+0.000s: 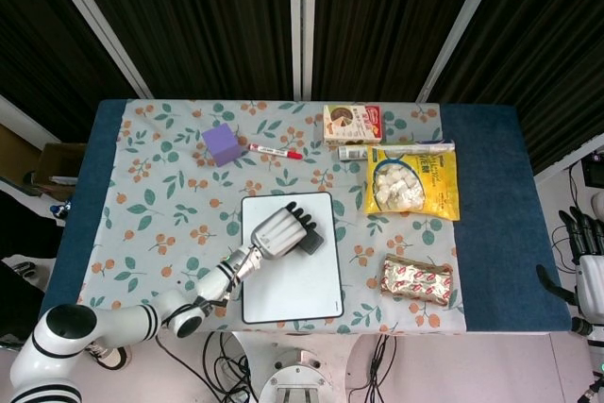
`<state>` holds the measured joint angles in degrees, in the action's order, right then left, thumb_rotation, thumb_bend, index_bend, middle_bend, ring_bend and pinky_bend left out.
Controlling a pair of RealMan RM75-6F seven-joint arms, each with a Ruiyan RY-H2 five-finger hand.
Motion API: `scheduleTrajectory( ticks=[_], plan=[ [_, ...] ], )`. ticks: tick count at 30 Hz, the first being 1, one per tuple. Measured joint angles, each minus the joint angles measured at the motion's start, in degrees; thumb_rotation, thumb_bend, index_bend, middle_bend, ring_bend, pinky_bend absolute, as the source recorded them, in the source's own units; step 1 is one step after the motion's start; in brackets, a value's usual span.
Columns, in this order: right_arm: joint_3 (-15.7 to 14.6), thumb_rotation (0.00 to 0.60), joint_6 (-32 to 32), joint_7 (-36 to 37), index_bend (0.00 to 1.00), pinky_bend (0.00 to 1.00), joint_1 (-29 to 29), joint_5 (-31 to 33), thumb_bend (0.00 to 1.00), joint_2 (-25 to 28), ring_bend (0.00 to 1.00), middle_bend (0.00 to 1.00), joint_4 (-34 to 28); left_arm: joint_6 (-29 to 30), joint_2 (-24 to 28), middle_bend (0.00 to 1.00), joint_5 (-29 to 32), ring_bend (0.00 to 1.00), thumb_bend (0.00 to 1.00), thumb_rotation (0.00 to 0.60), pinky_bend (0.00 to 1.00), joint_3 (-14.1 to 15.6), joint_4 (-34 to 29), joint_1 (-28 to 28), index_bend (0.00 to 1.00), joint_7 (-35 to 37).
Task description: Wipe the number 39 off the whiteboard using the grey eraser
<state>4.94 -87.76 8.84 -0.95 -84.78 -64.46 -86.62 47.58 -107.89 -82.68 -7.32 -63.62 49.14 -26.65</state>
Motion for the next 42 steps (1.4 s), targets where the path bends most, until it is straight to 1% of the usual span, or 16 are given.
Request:
scheduleTrajectory(
  ticks=[7,14,20,24,27,29,33,34,36,37,40,42],
  plan=[
    [0.0,0.600,-0.1,-0.3,0.00,0.00,0.0,-0.1,0.21,0.0,0.00,0.00,-0.3,-1.4,-0.2,0.63,3.6,0.53,0.52,0.600,0.31,-1.5,2.1,1.0,0.73,-0.9],
    [0.0,0.600,-0.3,-0.3,0.00,0.00,0.2,-0.1,0.21,0.3,0.00,0.00,-0.5,-1.3,0.0,0.63,5.9,0.53,0.52,0.600,0.31,-2.5,3.1,1.5,0.73,-2.1],
    [-0.1,0.600,-0.5,-0.2,0.00,0.00,0.1,-0.4,0.21,0.3,0.00,0.00,-0.6,-0.6,1.1,0.63,6.9,0.53,0.52,0.600,0.31,-2.4,2.1,1.3,0.73,-2.3],
    [-0.1,0.600,-0.5,-0.3,0.00,0.00,0.1,-0.5,0.21,0.3,0.00,0.00,-0.8,0.9,2.8,0.63,6.7,0.53,0.52,0.600,0.31,-2.6,-0.5,0.9,0.73,-1.7],
    [0.0,0.600,-0.3,-0.3,0.00,0.00,0.1,-0.4,0.21,0.4,0.00,0.00,-0.7,3.2,5.8,0.63,6.2,0.53,0.52,0.600,0.31,-2.7,-4.9,-0.1,0.73,-0.6],
    [0.0,0.600,-0.1,-0.3,0.00,0.00,-0.1,-0.4,0.21,0.4,0.00,0.00,-0.7,5.4,9.0,0.63,5.6,0.53,0.52,0.600,0.31,-2.6,-9.4,-1.4,0.73,0.2],
    [0.3,0.600,0.2,-0.3,0.00,0.00,-0.5,-0.4,0.21,0.6,0.00,0.00,-1.7,10.5,17.5,0.63,4.3,0.53,0.52,0.600,0.31,-1.6,-18.7,-5.4,0.73,1.7],
    [0.4,0.600,0.2,-0.5,0.00,0.00,-0.7,-0.5,0.21,0.7,0.00,0.00,-2.0,12.1,20.5,0.63,3.9,0.53,0.52,0.600,0.31,-0.9,-20.8,-7.1,0.73,2.0],
    [0.5,0.600,0.4,-1.0,0.00,0.00,-1.0,-0.8,0.21,0.8,0.00,0.00,-2.5,14.5,24.6,0.63,3.3,0.53,0.52,0.600,0.31,0.6,-23.2,-9.9,0.73,2.7],
    [0.5,0.600,0.6,-1.3,0.00,0.00,-1.2,-0.8,0.21,0.9,0.00,0.00,-2.9,16.0,27.1,0.63,2.9,0.53,0.52,0.600,0.31,1.9,-24.3,-11.8,0.73,3.2],
    [0.8,0.600,0.9,-2.5,0.00,0.00,-1.9,-1.2,0.21,1.2,0.00,0.00,-4.1,19.1,30.5,0.63,1.9,0.53,0.52,0.600,0.31,5.3,-25.3,-16.2,0.73,5.2],
    [0.8,0.600,1.1,-3.6,0.00,0.00,-2.2,-1.5,0.21,1.4,0.00,0.00,-4.9,20.1,30.9,0.63,1.3,0.53,0.51,0.600,0.31,6.5,-24.8,-17.6,0.73,6.8]
  ],
)
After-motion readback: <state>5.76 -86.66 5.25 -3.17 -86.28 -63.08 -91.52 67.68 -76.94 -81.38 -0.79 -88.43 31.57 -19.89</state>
